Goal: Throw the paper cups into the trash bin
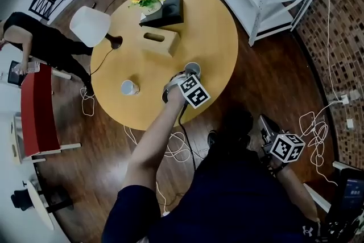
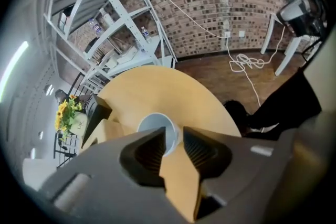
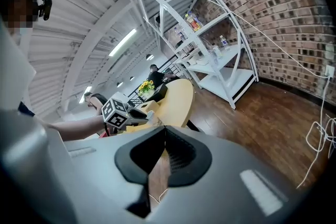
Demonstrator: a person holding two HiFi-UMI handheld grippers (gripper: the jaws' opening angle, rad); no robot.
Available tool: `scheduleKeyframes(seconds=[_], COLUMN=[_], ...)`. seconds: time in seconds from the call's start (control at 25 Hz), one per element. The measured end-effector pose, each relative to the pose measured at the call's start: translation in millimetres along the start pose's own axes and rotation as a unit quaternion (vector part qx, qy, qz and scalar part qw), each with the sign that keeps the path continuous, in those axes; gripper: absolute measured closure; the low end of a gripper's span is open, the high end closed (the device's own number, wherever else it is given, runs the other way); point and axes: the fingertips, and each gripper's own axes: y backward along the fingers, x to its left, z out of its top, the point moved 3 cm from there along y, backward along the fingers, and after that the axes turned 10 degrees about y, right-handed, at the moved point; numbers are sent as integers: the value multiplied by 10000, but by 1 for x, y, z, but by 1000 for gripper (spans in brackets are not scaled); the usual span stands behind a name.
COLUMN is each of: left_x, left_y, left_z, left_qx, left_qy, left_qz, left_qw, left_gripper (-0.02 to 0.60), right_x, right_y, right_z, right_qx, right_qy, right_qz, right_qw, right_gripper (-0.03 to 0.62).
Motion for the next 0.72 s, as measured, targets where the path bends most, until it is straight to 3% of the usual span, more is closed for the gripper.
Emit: scheduleKeyframes(seconds=[0.2,0.44,0.72], left_x=[-1,2,-13], left_y=[-11,-14,15], left_z=[-3,-1,36], left_qx=[329,374,-622], left_qy=[-282,-234,374], left_qz=[145,162,-404], left_qw=[9990,9989,9965], left_gripper=[531,555,559], right_x=[-9,-14,-24], right_y=[4,7,14], right_z=[-6,-11,-27], right_qx=[-28,-44,-122], right_qy=[-243,-502,-890], right_qz=[-101,-190,-393], right_qw=[9996,9985,9952], right_gripper=[584,584,583])
